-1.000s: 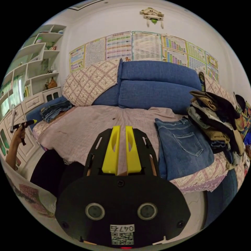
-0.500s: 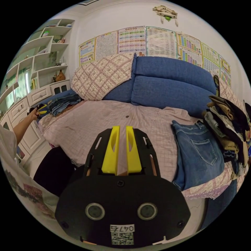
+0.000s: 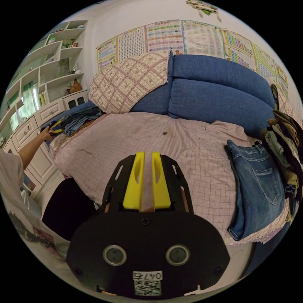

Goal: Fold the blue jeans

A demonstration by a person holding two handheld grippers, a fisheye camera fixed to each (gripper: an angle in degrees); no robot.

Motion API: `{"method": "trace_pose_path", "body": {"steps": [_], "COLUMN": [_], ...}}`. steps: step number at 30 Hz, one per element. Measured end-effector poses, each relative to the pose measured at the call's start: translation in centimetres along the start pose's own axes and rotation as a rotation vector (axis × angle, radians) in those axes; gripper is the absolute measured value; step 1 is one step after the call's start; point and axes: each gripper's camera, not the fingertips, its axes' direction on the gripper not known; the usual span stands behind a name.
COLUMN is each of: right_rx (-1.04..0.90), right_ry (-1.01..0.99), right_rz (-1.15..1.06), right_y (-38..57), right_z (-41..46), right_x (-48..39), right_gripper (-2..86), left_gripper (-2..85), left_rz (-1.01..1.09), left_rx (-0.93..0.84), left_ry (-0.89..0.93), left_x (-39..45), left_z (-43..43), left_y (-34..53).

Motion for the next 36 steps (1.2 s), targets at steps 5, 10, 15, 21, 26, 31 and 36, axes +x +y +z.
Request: {"method": "trace_pose_path", "body": {"steps": [5,10,15,21,26,31,36], "right_rx": [-0.062,-0.025,-0.031,-0.051,-0.039,-0.056,-0.011], "right_ry": [-0.035,-0.045,-0.049,-0.071,-0.105,-0.116,-0.132], "right_rz": [0.020,0.032,0.020,0.031,0.029,-0.043,-0.061], "right_y": [-0.1,-1.0,-1.8,-2.4,-2.8,-3.7,-4.9], "right_z": [5.0,9.0,12.9,17.7,20.5,23.1,24.6], "right_x": [-1.4,-3.7,-6.0,-8.4,-11.4,-15.5,-18.9], "right_gripper": [1.0,0.9,0.9,0.6,0.2,0.3,0.8], "left_gripper": [10.2,12.6,13.5,8.5,2.8,-0.5,-0.7], "left_rz": [0.113,0.001,0.023,0.068,0.406,0.581,0.752], "left_rx": [-0.007,-0.096,-0.076,-0.125,-0.083,-0.082,-0.072], "left_ry": [0.024,-0.044,-0.048,-0.206,-0.280,-0.261,-0.163], "left_x": [5.4,6.7,8.7,10.4,15.6,18.8,19.6], "left_z": [-2.5,-2.1,-3.1,-3.6,-6.2,-10.7,-17.3], "left_y": [-3.9,-7.9,-9.1,-10.7,-8.3,-5.0,0.7]}}
